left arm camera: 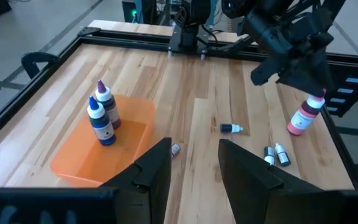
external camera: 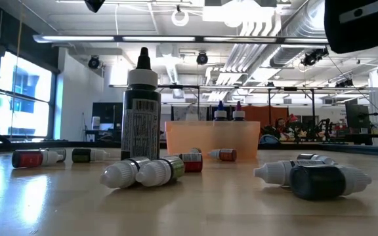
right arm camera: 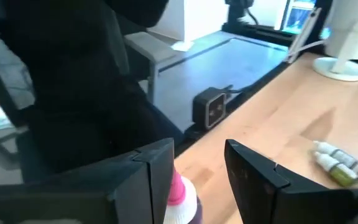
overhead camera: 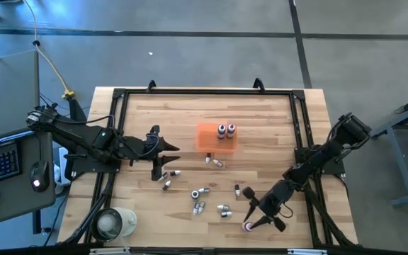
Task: Pick & Place food coloring
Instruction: Put the large pink food coloring bottle into the orange bin
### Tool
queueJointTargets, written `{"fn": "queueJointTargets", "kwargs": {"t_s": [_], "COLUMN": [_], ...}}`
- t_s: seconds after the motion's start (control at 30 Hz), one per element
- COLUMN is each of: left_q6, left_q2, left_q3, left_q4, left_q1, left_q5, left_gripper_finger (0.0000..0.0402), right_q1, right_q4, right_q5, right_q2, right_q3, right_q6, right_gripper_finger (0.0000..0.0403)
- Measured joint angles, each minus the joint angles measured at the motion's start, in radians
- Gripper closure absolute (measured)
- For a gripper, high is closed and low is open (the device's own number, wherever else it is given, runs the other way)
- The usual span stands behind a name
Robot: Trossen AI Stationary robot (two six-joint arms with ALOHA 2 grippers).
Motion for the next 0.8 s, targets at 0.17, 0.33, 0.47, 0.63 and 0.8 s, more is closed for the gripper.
{"fn": "queueJointTargets", "kwargs": {"t_s": [0.17,0.33,0.47,0.63,0.8], "left_q6": [0.000,0.000,0.000,0.000,-0.002], "left_q2": [0.000,0.000,0.000,0.000,0.000], "left_q3": [0.000,0.000,0.000,0.000,0.000], "left_q4": [0.000,0.000,0.000,0.000,0.000], "left_q1": [0.000,0.000,0.000,0.000,0.000], "left_q5": [-0.002,-0.002,-0.002,-0.002,-0.002], "left_gripper_finger": [0.0271,0.0271,0.0271,0.0271,0.0271], "right_q1": [0.000,-0.001,0.006,0.017,0.005], "right_q4": [0.004,0.041,0.074,0.040,0.045], "right_q5": [0.014,0.080,0.026,-0.014,0.048], "right_q2": [0.000,-0.001,-0.001,0.002,0.051], "right_q3": [0.000,0.000,0.000,0.000,0.000], "right_q6": [-0.038,-0.080,-0.080,-0.056,-0.035], "right_gripper_finger": [0.0265,0.0265,0.0265,0.0265,0.0265]}}
